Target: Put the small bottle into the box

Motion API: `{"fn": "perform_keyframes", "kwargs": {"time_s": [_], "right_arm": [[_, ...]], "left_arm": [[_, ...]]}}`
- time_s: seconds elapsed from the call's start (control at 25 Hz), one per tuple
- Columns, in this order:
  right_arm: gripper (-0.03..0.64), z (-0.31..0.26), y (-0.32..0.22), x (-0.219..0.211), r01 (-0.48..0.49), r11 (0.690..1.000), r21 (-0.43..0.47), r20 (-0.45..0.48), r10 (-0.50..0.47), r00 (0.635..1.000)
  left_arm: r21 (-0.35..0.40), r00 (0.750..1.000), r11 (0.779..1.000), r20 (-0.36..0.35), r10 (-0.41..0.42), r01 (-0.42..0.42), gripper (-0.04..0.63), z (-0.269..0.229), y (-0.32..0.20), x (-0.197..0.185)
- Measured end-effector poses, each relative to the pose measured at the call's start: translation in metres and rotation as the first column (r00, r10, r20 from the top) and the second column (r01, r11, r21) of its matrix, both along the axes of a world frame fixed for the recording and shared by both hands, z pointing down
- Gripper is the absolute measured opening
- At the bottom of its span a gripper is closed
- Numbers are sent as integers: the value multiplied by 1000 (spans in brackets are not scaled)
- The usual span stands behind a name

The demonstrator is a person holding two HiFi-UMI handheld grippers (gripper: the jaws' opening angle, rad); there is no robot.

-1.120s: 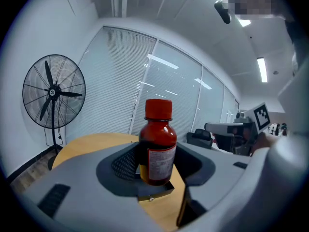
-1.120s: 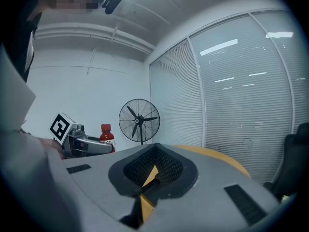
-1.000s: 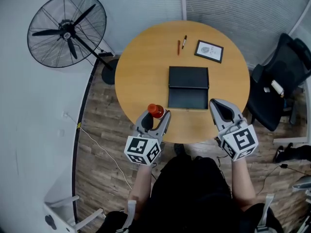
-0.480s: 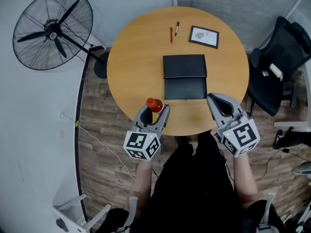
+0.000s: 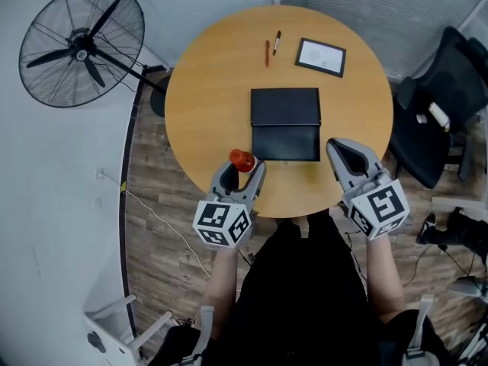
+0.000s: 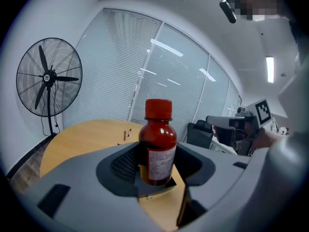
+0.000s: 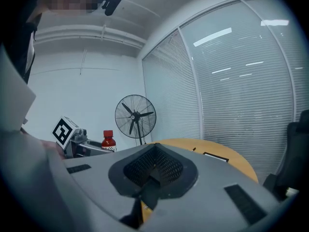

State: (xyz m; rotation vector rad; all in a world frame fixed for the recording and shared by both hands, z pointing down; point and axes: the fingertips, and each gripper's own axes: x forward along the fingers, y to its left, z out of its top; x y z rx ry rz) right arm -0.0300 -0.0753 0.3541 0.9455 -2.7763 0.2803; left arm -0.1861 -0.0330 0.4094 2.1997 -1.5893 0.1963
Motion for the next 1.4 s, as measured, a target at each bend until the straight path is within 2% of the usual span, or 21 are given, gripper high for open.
{"fn": "perform_keyframes", "kwargs": {"time_s": [0.48,0.84,1.04,1.16,1.4], "right_arm": [[9,12,-71,23,110,993,-35,28,-109,994],[9,31,-99,33,201,977,-73,31,-199,979],[9,42,-108,40,247,965,-89,30,-246,969],[9,46,-109,44,277,956,-96,30,-275,961],[9,52,-109,44,303,947,-104,33,-301,953]], "left_arm": [[-102,997,993,57,-52,58,216,30,-51,37],[-186,991,980,124,-47,70,216,63,-71,69],[-231,983,971,184,-26,69,215,82,-75,84],[-265,972,962,235,3,61,216,95,-75,93],[-310,929,950,360,87,31,215,116,-74,99]]}}
